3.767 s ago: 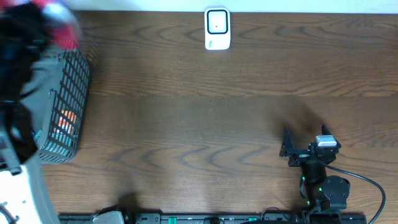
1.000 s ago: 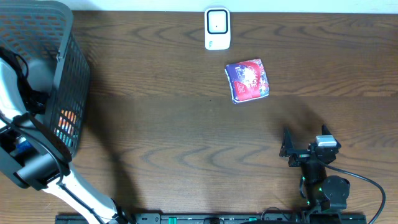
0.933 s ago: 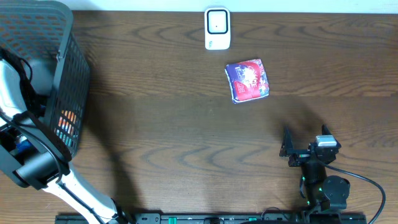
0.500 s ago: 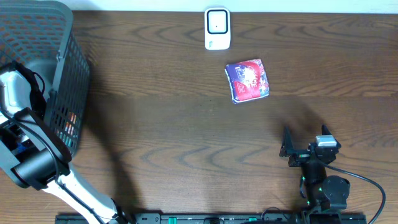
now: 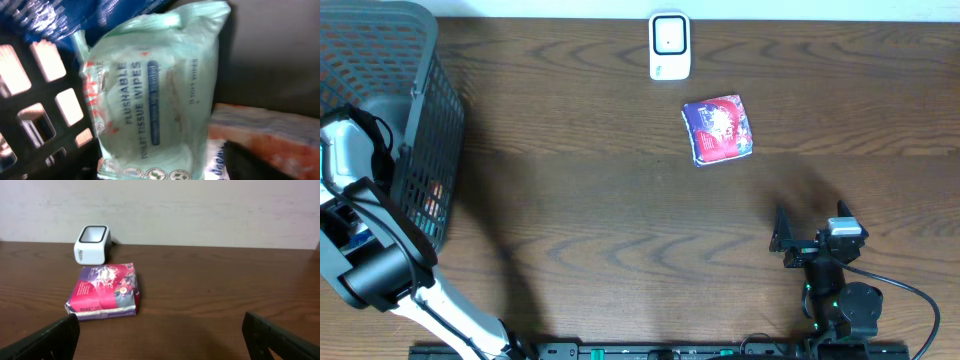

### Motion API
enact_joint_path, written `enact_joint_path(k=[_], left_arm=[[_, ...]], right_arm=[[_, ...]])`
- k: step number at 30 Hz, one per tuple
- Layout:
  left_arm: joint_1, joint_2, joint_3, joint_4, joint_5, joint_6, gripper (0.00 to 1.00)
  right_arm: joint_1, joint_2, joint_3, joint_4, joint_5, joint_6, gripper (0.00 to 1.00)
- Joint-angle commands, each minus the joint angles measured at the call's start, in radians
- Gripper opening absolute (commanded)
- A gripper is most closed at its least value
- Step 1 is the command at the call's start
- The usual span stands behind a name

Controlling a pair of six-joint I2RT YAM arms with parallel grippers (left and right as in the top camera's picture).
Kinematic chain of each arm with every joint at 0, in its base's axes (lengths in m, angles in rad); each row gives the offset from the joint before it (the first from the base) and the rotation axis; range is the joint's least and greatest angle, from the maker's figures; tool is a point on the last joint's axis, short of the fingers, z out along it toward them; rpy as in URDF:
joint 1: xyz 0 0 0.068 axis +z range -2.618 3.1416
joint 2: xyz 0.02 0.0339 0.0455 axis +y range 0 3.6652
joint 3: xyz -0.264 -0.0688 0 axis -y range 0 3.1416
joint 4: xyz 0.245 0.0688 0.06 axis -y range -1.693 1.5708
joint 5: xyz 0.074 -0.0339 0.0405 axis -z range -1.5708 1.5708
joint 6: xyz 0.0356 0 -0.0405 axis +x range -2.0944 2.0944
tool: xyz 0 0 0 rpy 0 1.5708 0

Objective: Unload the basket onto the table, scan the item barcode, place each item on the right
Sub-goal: 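Return the left gripper into the basket, then grasp the mint-green wipes pack with the left gripper and lift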

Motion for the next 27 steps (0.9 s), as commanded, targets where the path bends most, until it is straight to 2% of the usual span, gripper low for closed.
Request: enact_joint_path(k=[1, 2, 3, 5, 6, 7, 17, 27], left_arm=[[0.003, 0.048, -0.038, 0.024, -0.01, 0.1, 0.57], [0.003, 0.048, -0.038, 0.029, -0.006, 0.1, 0.49], [0.003, 0.048, -0.038, 0.034, 0.0, 0.1, 0.47], [0.003, 0.048, -0.038, 0.039, 0.001, 0.1, 0.29], [0.003, 0.048, -0.034, 0.042, 0.001, 0.1, 0.14], [0.003, 0.047, -0.029, 0.042, 0.002, 0.1, 0.08], [0.003, -0.029, 0.104, 0.047, 0.177, 0.145, 0.07], [0.002, -0.39, 0.156, 0.149, 0.216, 0.144, 0.07]], right_arm=[[-0.006, -0.006, -0.002, -0.004, -0.003, -0.011, 0.99], [-0.006, -0.006, -0.002, -0.004, -0.003, -0.011, 0.99], [-0.006, -0.006, -0.002, -0.004, -0.003, -0.011, 0.99], [-0.006, -0.006, -0.002, -0.004, -0.003, -0.011, 0.99], [-0.006, -0.006, -0.002, -0.004, -0.003, -0.011, 0.99], [-0.006, -0.006, -0.002, -0.004, -0.003, -0.011, 0.99], [-0.006, -0.006, -0.002, -0.004, -0.003, -0.011, 0.99], [-0.006, -0.006, -0.002, -0.004, -0.003, -0.011, 0.99]])
